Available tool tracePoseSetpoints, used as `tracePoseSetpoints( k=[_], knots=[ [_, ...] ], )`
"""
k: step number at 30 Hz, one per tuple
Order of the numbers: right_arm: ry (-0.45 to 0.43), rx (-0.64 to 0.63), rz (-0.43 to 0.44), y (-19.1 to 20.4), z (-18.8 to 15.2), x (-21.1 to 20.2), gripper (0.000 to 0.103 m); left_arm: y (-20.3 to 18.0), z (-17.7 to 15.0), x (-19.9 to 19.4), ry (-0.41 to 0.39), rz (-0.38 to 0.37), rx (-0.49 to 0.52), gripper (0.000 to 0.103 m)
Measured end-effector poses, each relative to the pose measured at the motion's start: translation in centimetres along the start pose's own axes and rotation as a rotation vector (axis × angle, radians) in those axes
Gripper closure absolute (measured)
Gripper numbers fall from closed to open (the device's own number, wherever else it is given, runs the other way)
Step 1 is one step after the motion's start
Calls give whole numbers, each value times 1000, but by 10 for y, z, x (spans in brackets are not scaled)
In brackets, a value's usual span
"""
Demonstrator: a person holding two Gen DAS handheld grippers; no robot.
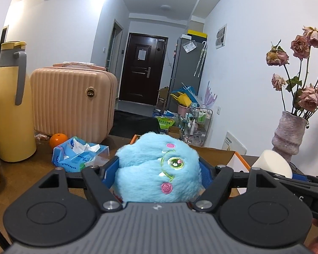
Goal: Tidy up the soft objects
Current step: 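Carry the white sponge and blue plush over the cardboard box with both grippers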
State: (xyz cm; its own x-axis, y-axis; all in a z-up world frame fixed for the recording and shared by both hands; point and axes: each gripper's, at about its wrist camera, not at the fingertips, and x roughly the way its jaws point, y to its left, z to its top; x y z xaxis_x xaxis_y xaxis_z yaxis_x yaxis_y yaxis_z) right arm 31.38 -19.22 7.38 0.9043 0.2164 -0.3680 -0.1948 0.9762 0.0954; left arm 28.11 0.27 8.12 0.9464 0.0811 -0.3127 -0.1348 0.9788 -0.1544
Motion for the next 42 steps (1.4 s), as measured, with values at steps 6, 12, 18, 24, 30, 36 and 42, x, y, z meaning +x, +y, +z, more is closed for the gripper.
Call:
tracePoseSetpoints(
  k=[6,12,18,24,30,36,42],
  knots=[
    [18,0,2,-4,5,21,48,-1,3,19,9,7,6,27],
    [34,-1,0,-8,11,42,48,-2,8,39,18,15,17,27],
    [53,-3,-5,-12,15,64,48,-3,10,58,33,24,34,27],
    [75,-17,-13,-16,17,81,47,-2,12,74,40,27,46,27],
    [102,-38,-16,-17,19,97,47,-2,13,89,52,28,57,27],
    [140,-64,-18,-15,17,115,47,-1,13,105,71,30,67,27],
    [180,-85,-24,-15,13,131,47,0,14,123,94,38,78,27]
  ],
)
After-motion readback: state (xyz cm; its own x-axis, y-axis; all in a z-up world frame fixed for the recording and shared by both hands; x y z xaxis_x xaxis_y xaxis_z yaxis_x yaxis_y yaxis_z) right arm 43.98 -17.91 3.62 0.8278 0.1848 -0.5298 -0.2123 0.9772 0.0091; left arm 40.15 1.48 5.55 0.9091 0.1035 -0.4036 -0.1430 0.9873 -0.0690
